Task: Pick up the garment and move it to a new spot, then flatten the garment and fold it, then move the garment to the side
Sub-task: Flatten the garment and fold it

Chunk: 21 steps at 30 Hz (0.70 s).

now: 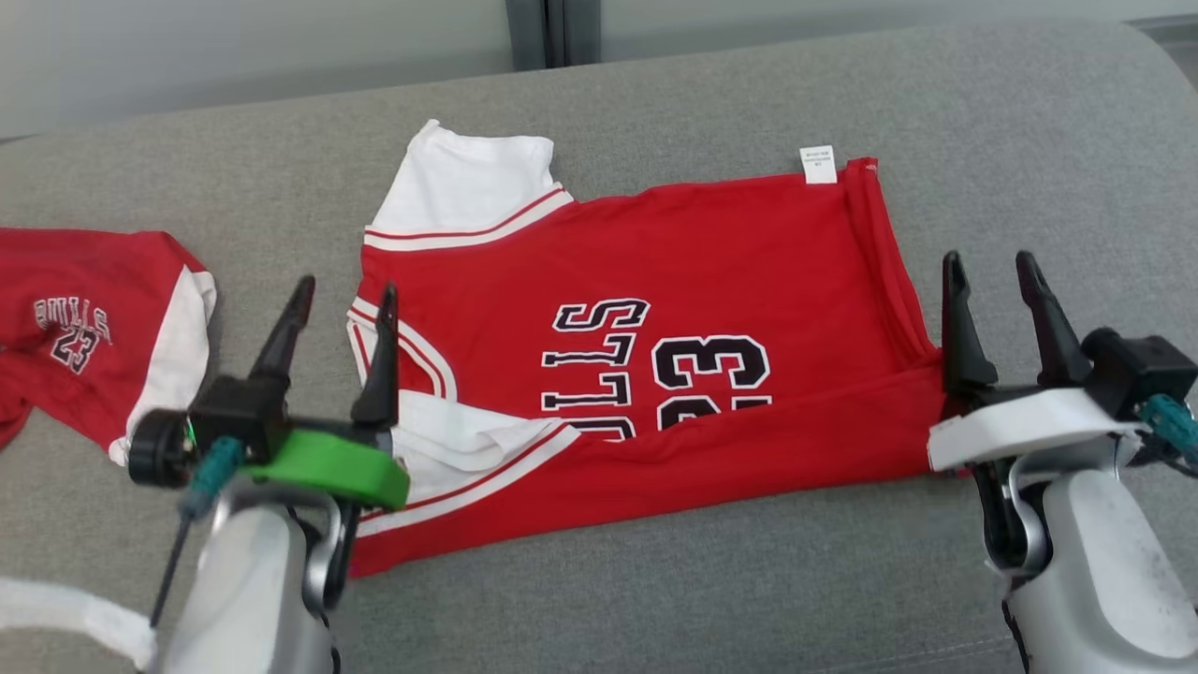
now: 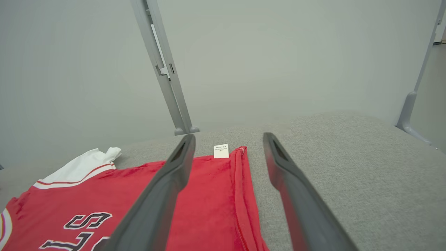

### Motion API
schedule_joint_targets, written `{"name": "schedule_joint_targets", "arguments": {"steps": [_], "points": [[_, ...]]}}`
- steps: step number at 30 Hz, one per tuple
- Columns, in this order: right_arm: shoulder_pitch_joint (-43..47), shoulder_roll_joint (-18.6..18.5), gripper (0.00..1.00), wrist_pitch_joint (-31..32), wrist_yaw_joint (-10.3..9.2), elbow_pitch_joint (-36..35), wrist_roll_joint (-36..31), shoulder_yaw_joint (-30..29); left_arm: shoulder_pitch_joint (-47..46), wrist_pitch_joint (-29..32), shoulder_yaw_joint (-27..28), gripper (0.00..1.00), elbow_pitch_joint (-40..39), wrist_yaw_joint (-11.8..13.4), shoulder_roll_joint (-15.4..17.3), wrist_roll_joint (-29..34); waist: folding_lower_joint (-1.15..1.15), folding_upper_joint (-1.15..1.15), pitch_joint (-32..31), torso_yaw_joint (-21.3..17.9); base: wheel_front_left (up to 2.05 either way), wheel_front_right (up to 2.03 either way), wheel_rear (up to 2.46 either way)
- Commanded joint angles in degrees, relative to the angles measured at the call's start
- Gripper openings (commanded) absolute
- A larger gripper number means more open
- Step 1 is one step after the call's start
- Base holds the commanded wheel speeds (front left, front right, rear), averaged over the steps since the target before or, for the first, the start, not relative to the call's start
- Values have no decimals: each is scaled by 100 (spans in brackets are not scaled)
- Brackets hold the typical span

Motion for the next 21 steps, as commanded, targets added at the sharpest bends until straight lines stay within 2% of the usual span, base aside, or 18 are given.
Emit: {"name": "schedule_joint_targets", "arguments": {"steps": [1, 6, 14, 17, 21], "points": [[-202, -12, 100, 2, -6, -37, -50, 92, -400, 151, -25, 100, 137, -51, 135, -55, 0, 0, 438, -204, 0, 0, 0], [-803, -86, 100, 143, -6, -138, -157, 379, -1900, 1093, -181, 100, 579, -138, 683, -564, 0, 0, 1057, -469, 0, 0, 0], [-1699, -153, 100, 208, -6, -147, -87, 712, -3880, 3499, -1467, 100, 1171, -141, 1772, -2401, 0, 0, 1817, -873, 0, 0, 0], [-1966, -169, 100, 206, -6, -117, -38, 835, -4377, 4078, -1829, 100, 1368, -142, 2094, -2770, 0, 0, 2034, -1012, 0, 0, 0], [-2229, -137, 100, 128, -6, -134, 30, 888, -4867, 4629, -2237, 100, 1773, -139, 2413, -2958, 0, 0, 2267, -1148, 0, 0, 0]]}}
